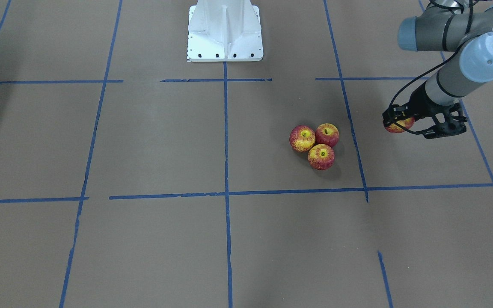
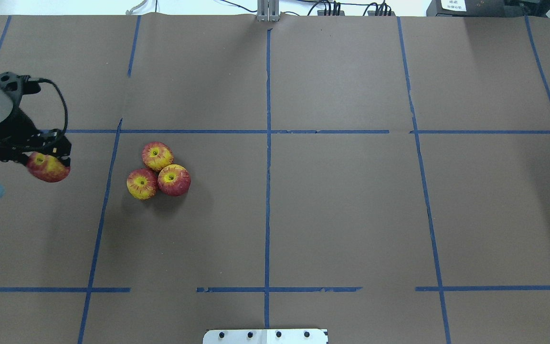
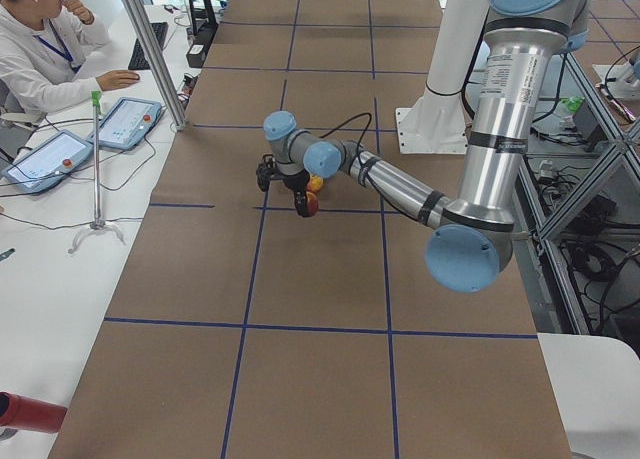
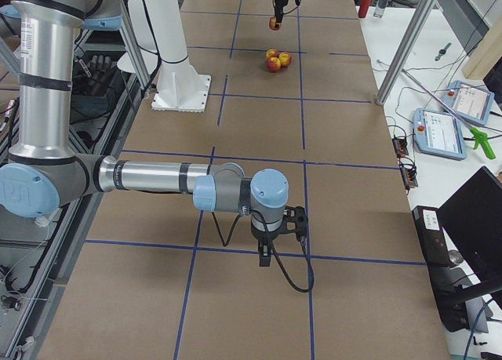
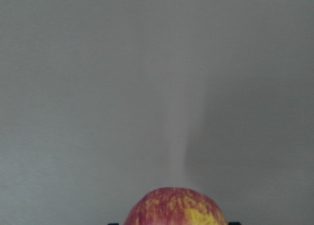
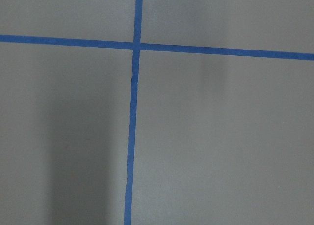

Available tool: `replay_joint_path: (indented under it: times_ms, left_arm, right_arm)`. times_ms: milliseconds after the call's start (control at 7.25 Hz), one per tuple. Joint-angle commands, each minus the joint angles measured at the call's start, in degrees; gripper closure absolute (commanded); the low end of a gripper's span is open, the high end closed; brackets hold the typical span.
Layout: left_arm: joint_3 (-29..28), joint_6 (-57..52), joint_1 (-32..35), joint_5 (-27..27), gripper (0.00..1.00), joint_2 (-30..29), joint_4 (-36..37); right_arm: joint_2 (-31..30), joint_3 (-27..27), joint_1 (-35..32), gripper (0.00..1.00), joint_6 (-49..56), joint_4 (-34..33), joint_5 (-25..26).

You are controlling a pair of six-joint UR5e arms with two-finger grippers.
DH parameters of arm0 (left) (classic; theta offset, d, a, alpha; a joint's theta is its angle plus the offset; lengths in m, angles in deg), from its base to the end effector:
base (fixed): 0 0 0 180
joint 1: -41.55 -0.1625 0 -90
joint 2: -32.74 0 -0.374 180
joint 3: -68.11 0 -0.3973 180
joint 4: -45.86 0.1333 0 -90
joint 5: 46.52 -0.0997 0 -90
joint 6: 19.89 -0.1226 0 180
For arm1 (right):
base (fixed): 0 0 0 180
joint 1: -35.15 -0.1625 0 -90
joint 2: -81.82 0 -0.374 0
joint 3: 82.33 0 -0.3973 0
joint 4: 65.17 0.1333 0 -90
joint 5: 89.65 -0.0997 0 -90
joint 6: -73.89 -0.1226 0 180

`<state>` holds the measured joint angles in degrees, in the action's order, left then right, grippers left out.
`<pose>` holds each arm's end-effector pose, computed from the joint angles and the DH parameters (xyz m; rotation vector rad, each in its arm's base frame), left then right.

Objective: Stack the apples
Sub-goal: 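Lift the apple with the left gripper and carry it over the three-apple cluster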

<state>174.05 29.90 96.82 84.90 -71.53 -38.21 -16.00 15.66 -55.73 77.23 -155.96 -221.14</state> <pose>0.2785 -0.4934 0.3679 -0.1788 0.7987 -0.0949 0.0589 -0.4443 0.6248 0.0163 -0.7241 -0.0371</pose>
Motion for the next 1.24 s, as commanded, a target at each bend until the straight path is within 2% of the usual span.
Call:
replay_joint_path:
  times_ms: [0, 276, 690, 966, 1103]
  left_arm:
    - [-1.61, 11.16, -4.95, 1.2, 1.0, -10.58, 3.03]
    - [-8.43, 13.66, -8.5, 0.95, 1.0, -15.24, 1.02]
    - [-8.65, 13.4, -10.09, 0.33, 1.0, -14.74, 0.92]
    - [-9.0, 13.22, -10.27, -3.25, 1.0, -15.18, 0.75]
    - [-9.0, 13.22, -10.27, -3.27, 1.0, -15.09, 0.75]
  right_arm:
    - [0.0, 0.0, 0.0, 0.0, 0.0, 0.0, 0.0]
    - [0.0, 0.0, 0.0, 0.0, 0.0, 0.0, 0.0]
    - [0.0, 0.0, 0.0, 0.0, 0.0, 0.0, 0.0]
    - [0.0, 0.0, 0.0, 0.0, 0.0, 0.0, 0.0]
    - [0.0, 0.0, 0.0, 0.0, 0.0, 0.0, -0.09]
